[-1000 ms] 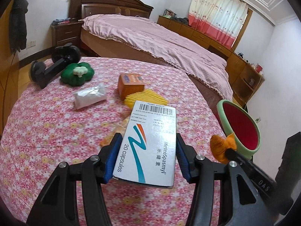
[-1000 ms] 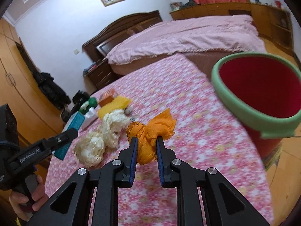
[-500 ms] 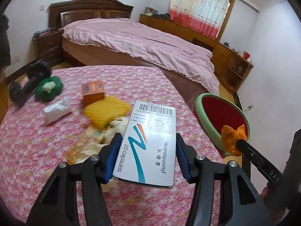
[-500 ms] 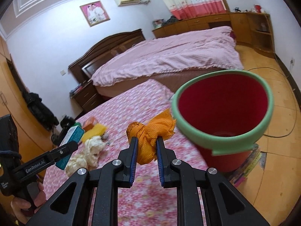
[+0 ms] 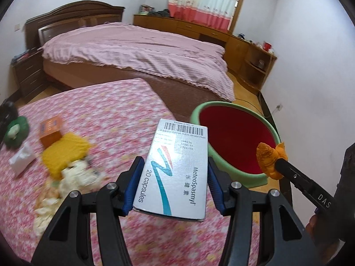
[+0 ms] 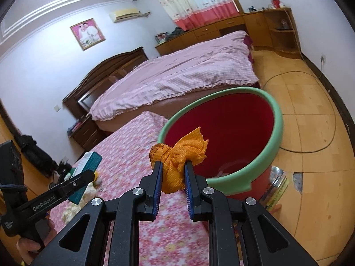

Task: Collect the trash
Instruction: 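Drop the medicine box into the bucket with the left tool while the right tool drops the cloth, then withdraw both open tools from the bucket back over the bed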

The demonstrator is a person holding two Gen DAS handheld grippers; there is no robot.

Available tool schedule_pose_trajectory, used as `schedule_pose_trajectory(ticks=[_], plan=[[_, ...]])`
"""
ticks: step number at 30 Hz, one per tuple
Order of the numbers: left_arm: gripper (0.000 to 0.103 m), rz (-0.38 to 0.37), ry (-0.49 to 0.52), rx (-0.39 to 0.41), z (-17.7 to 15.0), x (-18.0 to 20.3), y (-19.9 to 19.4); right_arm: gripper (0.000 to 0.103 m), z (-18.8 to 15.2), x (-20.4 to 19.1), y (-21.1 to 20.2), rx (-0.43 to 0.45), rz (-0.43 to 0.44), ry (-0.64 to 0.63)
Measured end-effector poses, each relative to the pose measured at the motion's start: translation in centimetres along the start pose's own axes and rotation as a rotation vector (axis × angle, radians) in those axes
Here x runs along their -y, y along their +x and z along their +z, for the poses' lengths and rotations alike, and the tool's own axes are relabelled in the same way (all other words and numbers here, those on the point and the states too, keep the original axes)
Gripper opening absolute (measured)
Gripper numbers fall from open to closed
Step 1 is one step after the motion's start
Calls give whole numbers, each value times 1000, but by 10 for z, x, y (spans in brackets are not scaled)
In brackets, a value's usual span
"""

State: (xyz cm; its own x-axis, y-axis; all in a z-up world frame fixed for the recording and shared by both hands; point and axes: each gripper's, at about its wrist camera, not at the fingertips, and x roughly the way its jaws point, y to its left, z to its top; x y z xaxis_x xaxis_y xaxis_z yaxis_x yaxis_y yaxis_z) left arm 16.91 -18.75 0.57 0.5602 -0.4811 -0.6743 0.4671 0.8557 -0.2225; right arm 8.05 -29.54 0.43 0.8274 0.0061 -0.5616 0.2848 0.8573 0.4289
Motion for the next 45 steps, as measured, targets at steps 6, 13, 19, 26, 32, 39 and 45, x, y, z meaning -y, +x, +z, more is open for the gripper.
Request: schedule_pose_trajectory(ticks=[6,13,19,26,32,39,45], plan=[[56,-30,38,-26,15,26,31,19,10,22,3,3,-5,35],[56,-59,83,-56,27,52,64,19,20,46,13,-2,-47,58],[56,-60,107,-78,34,67,89,19,25,63,19,-7,-77,69],[56,-46,105,-106,34,72,109,20,26,76,28,-23,-93,88],[56,-44,98,-121,30,71,112,22,29,79,36,-36,-89,91],[56,-43,67,-123,26,63,103,32,28,71,38,-45,-77,67],[56,-41,52,-116,20,56,88,43,27,68,35,-45,-73,76]])
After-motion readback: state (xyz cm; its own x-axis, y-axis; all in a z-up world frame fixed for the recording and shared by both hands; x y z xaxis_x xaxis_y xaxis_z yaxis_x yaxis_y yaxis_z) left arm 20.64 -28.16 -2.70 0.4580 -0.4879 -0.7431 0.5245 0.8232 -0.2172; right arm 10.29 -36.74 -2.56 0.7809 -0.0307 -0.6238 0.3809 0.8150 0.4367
